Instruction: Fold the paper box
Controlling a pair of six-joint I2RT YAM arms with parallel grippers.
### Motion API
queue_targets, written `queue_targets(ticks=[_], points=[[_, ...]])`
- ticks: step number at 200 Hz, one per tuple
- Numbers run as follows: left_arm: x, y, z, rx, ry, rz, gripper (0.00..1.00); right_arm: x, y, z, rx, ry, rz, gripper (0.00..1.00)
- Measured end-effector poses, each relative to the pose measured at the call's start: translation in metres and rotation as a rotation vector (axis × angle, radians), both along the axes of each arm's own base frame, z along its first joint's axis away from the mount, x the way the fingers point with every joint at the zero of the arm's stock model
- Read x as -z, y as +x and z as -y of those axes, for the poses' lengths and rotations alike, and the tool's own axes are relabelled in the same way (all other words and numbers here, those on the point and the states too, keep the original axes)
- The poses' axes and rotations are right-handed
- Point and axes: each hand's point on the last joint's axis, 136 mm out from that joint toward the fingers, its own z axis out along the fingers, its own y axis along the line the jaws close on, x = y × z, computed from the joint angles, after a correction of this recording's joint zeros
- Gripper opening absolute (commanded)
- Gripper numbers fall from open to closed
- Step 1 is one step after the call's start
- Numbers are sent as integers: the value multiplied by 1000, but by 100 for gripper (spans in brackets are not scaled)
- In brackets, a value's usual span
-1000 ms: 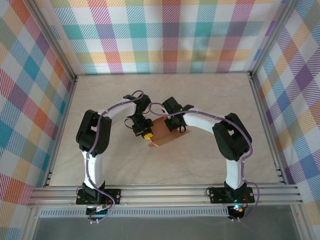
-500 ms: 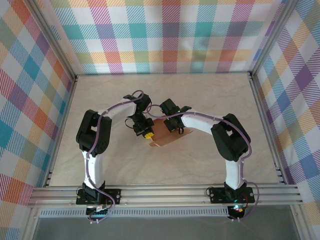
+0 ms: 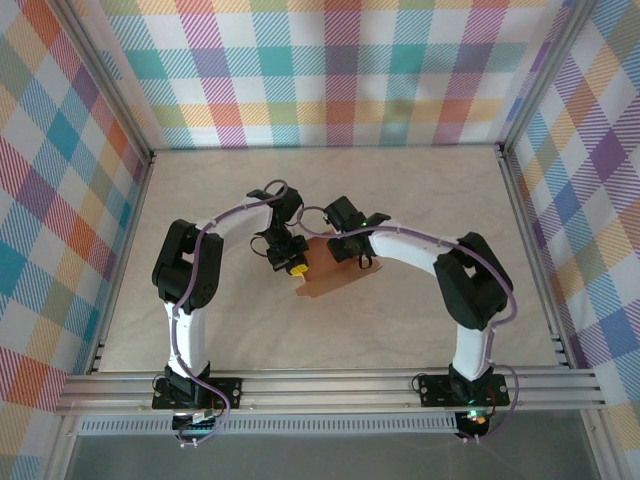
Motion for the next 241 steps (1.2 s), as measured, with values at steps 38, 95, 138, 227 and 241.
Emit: queue_targets(ticks=[38, 95, 138, 227, 241], points=[[-1, 5, 2, 8, -10, 26, 0, -44, 3, 11, 25, 148, 86, 75], [-18, 24, 11, 44, -28, 183, 0, -83, 10, 35, 99, 395, 137, 77], [-32, 36, 11, 52, -32, 274, 0, -89, 14, 47, 166, 550, 109, 76], [-30, 10, -8, 164, 81, 121, 0, -91, 11, 47, 191, 634, 61, 76], [-24, 0, -15, 194, 105, 68, 0, -91, 12, 47, 191, 637, 61, 76]])
